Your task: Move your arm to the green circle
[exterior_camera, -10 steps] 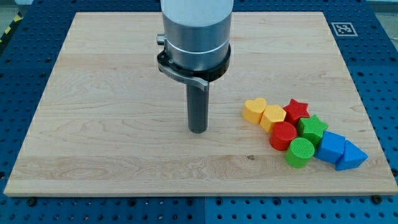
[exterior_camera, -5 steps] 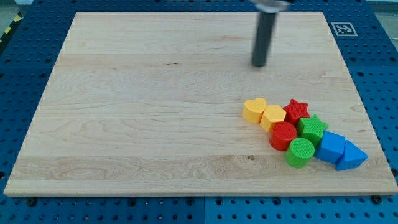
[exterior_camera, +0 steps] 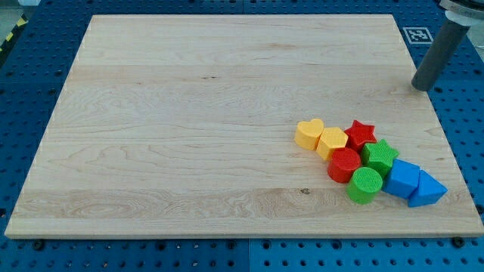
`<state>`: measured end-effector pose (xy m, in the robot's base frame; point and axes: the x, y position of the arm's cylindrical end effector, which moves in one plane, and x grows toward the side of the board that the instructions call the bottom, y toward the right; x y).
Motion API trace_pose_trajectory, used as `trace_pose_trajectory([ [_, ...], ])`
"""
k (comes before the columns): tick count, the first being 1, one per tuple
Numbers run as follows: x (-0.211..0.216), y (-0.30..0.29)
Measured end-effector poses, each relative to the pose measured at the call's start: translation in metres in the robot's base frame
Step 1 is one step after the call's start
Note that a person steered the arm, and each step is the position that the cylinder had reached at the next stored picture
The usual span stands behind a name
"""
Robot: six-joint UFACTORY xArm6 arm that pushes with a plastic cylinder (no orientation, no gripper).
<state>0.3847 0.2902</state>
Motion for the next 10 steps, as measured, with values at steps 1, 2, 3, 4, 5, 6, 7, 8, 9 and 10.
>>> trace_pose_trajectory([
  [1, 0.003, 0.0],
  [2, 0.018, 0.0],
  [3, 0.062, 0.0],
  [4, 0.117, 0.0],
  [5, 0.181, 0.0],
  [6, 0.233, -0.001],
  [7, 0.233, -0.009],
  [8, 0.232, -0.087],
  [9, 0.232, -0.143],
  [10, 0.23, -0.143],
])
